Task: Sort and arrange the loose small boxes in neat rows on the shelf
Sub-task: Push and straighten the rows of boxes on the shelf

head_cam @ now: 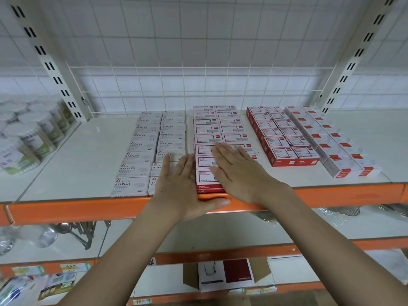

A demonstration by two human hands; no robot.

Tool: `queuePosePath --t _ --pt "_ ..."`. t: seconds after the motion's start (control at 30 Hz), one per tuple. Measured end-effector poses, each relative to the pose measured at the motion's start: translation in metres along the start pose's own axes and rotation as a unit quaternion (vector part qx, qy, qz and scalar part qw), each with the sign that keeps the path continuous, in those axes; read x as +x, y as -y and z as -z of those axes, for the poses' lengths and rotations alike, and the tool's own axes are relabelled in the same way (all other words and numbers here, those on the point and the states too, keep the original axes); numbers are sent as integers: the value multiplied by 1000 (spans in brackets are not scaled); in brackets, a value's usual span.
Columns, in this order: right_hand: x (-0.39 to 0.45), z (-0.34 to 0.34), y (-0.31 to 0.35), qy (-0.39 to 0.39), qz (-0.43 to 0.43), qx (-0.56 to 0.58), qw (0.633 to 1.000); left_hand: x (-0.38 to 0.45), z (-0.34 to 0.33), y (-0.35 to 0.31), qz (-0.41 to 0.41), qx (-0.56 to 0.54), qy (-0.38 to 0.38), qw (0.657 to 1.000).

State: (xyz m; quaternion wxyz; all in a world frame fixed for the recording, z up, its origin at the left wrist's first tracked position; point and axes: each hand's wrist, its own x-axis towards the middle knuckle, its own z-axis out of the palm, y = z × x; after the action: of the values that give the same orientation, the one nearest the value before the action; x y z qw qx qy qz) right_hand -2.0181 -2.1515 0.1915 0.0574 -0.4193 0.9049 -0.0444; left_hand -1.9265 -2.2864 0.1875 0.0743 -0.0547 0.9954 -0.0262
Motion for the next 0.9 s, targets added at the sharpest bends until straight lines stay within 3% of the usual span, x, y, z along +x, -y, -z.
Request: queuePosePath --t 0.17,0.43,0.73,0.9 --pt "-3 4 -4 5 -3 13 1000 4 17 5 10 -4 -15 1000" --pt "3 11 -13 2 -2 21 1000 10 50 41 -52 -59 103 992" --pt "28 22 -15 6 -5 4 1000 40 51 44 -26 -30 116 992" --pt "45 21 -18 21 -14 11 1000 48 44 53 -59 -82 145 984"
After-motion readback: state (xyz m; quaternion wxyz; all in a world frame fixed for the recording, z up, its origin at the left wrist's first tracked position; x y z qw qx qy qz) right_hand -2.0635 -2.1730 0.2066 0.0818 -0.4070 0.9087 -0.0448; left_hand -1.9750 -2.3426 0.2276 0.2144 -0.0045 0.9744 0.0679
